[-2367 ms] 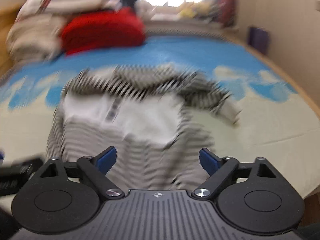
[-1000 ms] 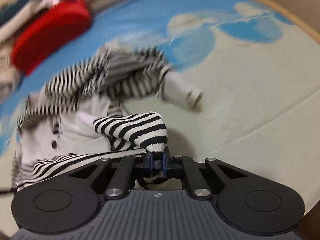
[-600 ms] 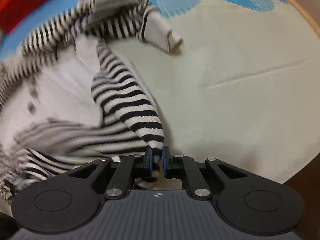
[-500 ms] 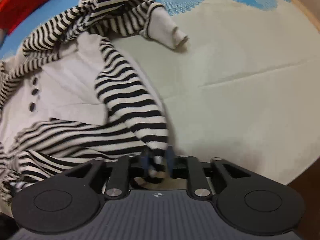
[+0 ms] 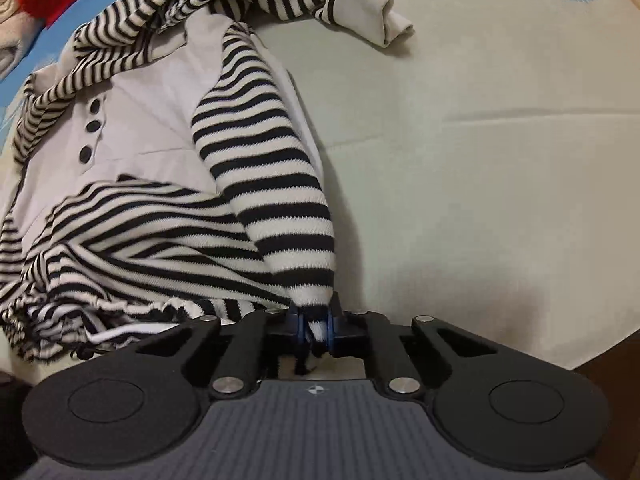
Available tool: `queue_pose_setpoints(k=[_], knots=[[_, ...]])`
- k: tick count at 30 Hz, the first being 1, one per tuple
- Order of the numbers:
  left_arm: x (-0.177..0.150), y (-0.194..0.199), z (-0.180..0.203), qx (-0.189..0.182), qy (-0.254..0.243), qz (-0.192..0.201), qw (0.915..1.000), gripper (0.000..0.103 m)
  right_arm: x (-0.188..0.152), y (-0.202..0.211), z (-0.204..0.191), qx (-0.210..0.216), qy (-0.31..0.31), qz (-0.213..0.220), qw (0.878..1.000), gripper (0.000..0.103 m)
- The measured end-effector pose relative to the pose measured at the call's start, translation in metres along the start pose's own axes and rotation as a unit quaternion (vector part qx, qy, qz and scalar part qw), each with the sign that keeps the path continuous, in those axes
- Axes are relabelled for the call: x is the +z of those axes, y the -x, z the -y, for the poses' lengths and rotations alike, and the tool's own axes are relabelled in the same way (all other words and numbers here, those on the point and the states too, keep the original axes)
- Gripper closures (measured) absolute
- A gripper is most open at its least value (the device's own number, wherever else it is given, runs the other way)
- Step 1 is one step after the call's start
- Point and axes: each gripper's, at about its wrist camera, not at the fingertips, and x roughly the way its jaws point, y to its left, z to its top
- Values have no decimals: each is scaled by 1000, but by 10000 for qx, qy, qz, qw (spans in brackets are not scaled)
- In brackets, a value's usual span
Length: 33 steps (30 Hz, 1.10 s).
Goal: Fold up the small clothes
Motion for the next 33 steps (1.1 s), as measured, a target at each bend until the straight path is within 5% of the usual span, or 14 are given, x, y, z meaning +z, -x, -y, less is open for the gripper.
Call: queue_pose_setpoints(k=[2, 7, 9, 13, 17, 22, 24, 27, 29, 31, 33], knots=[[-7, 5, 9, -221, -236, -93, 9994, 95, -6, 1, 1, -131, 204, -111, 9996, 94], [-19, 6, 18, -42, -676, -264, 9974, 94, -16, -5, -11, -83, 899, -443, 9949, 93], [-13, 11, 12, -52, -567, -198, 9982, 82, -18, -4, -20, -166, 1219, -389, 9916, 88], [9, 40, -16, -90, -43, 603, 9981, 75, -5, 23, -31, -350, 1326, 533, 9891, 60], [46, 84, -34, -77, 776, 1830, 9800, 72, 29, 64, -37, -338, 911, 1676, 9810, 58], [115, 97, -20, -86, 872, 2094, 9739, 72, 102, 94, -66, 696, 207, 2206, 9726, 58], [144, 90, -9, -68, 793, 2074, 9750, 59, 125, 91, -80, 902, 7, 2337, 9681, 58], [183, 67, 15, 406, 628, 2149, 9738, 38, 157, 64, -100, 1106, -181, 2343, 9657, 58], [201, 46, 25, 694, 644, 2142, 9722, 38, 163, 37, -103, 1075, -287, 2210, 9689, 58], [214, 29, 38, 486, 560, 2135, 9741, 38, 178, 8, -99, 965, -647, 1607, 9801, 57], [223, 17, 56, 506, 207, 2224, 9734, 38, 189, -17, -87, 1260, -1139, 1183, 9783, 57]])
